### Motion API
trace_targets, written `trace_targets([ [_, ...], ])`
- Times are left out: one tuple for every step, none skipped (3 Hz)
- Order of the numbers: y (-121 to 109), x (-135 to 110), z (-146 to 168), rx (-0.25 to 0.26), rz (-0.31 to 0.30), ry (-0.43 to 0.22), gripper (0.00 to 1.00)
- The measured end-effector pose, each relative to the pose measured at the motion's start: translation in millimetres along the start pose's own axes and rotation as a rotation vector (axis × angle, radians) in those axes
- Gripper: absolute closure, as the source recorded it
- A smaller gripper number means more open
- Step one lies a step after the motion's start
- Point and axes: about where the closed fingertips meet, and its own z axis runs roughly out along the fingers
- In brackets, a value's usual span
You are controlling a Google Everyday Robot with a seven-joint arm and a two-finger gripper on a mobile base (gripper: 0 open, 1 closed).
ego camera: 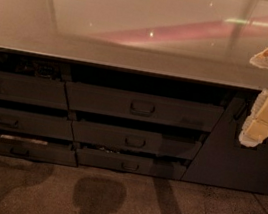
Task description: Open top drawer
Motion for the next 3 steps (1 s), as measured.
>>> trace_targets([
  [0.0, 0.0, 0.0, 0.000, 0.000, 0.000, 0.00],
  [11.7, -2.8, -2.1, 0.055, -0.023, -0.034, 0.00],
  [56.8, 1.0, -9.0, 0.143, -0.067, -0.116, 0.00],
])
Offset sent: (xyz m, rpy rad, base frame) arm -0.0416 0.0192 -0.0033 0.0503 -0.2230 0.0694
